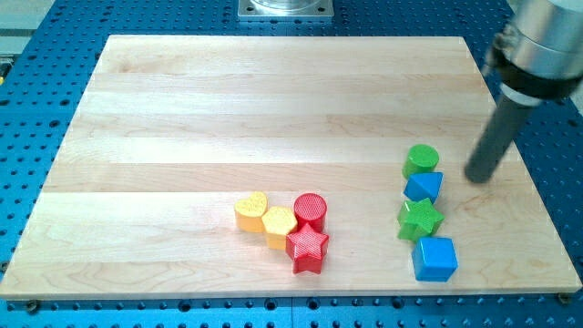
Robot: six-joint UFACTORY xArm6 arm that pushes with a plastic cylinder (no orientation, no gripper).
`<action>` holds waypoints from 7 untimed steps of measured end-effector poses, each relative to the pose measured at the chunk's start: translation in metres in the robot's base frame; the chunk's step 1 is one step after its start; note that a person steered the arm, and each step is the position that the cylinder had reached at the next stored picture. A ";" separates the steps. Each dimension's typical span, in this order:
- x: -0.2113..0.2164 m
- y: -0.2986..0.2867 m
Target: Adjust the trianglegreen circle in a vertical line
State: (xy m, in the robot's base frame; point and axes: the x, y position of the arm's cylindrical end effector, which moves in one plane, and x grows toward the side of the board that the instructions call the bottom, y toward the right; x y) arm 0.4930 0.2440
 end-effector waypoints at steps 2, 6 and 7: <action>0.026 -0.055; -0.021 -0.061; -0.037 -0.045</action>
State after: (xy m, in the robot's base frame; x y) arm 0.4555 0.1990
